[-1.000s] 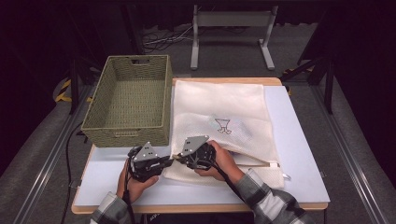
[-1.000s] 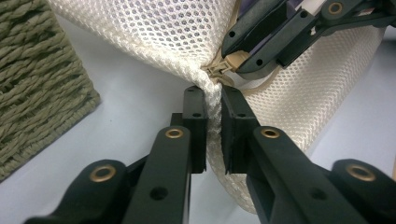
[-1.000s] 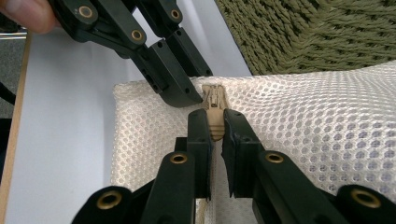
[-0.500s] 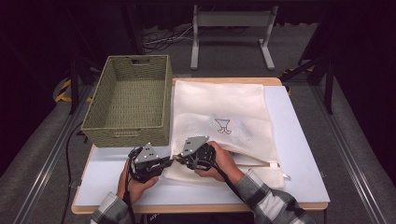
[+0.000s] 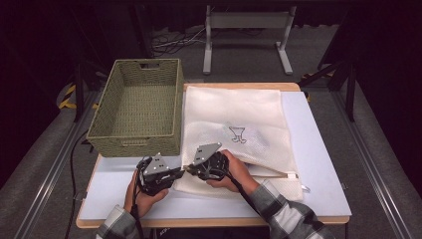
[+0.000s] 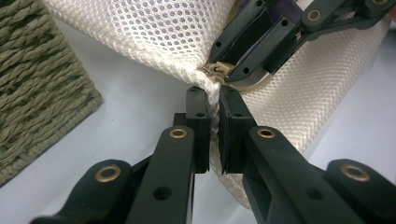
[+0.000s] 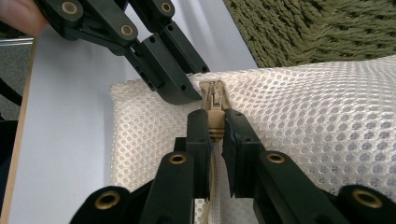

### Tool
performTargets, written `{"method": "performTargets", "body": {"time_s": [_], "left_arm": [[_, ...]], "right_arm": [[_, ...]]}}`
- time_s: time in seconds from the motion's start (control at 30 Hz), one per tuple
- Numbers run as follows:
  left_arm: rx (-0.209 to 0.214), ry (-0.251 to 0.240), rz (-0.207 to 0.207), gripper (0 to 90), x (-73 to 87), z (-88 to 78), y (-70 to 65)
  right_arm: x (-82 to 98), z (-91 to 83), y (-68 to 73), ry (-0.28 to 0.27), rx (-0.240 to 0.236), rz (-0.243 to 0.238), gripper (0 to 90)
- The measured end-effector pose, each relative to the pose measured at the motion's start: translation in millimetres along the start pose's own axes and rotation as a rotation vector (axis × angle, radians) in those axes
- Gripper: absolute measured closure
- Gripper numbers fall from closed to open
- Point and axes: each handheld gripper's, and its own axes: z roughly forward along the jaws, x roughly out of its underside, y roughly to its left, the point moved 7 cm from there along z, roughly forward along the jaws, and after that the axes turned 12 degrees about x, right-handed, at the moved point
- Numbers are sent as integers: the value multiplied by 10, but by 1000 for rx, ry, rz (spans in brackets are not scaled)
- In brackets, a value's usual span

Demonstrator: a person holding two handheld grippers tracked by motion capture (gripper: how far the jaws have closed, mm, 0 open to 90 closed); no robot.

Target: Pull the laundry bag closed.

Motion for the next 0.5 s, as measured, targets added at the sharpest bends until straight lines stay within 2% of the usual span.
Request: {"method": "performTargets", "body": {"time_s": [0.2,0.27,0.33,0.47,0.5], "left_arm": [[-12,-7,-6,848,-15,-6,-2],[-11,-13,-9,849,-22,-17,-5],[-21,-6,5,851,-29,-16,-10],[-28,-17,-4,853,-44,-43,3],[-36,-13,0,853,-42,-47,5]], "right_arm": [[0,-7,-4,-1,17,-6,823],[-2,-14,1,-3,34,-25,823],[2,-11,5,3,47,-43,823],[24,1,-9,25,81,-70,824],[25,-2,-6,19,72,-58,824]]}}
